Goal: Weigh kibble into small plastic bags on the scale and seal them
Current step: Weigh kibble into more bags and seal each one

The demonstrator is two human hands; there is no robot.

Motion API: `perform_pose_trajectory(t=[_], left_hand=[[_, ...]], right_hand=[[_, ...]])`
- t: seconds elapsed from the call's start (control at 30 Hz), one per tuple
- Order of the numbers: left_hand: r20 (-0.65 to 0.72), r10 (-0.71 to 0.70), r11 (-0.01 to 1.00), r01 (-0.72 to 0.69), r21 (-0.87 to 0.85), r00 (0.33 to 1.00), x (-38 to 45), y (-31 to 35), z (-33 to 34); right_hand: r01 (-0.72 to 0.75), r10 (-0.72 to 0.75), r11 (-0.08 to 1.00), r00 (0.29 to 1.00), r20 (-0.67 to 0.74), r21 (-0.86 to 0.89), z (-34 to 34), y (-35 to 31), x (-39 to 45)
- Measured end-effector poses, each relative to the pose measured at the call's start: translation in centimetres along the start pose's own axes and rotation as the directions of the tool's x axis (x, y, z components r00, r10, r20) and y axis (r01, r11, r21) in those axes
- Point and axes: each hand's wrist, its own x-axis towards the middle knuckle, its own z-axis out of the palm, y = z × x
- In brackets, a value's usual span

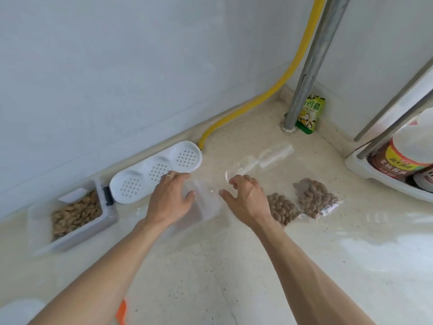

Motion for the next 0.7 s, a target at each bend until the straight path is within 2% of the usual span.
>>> perform_pose_trajectory(t=[0.1,0.2,0.27,0.4,0.53,0.63,0.7], left_hand=[[0.149,-0.085,0.990,0.067,0.123,0.985,-1.5,-2.7,-0.7],[0.191,-0.122,0.980,0.088,0.177,0.974,-2.7,-4.3,-0.3],[0.150,-0.096,0.983,0.070,0.169,0.984,-3.2,-4.9,0.3],[-0.028,0.013,0.989,-0.009,0.146,1.000,-3.4,-5.3,0.8],[-0.106,0.015,1.000,-0.018,-0.022,0.994,-3.0,-5.0,-0.1],[-0.109,-0.028,0.982,0.007,-0.191,0.994,-2.7,-5.0,-1.7],[-0.062,-0.049,0.957,0.029,-0.290,0.997,-2.8,-5.2,-2.9]], right_hand=[[0.016,-0.012,0.999,0.997,0.071,-0.047,2.4,-2.1,-0.3],[-0.010,0.027,0.992,0.991,0.134,-0.127,3.8,-3.3,-0.6],[-0.023,0.048,0.986,0.988,0.149,-0.163,4.5,-3.4,-0.7],[-0.004,0.019,0.989,0.994,0.104,-0.146,5.3,-3.2,-0.6],[-0.017,0.020,0.996,0.999,0.025,-0.090,4.8,-3.8,-0.6],[-0.060,0.062,0.995,0.998,-0.018,0.083,4.0,-4.3,-0.6],[-0.075,0.079,0.980,0.997,-0.017,0.185,3.1,-5.0,-0.8]])
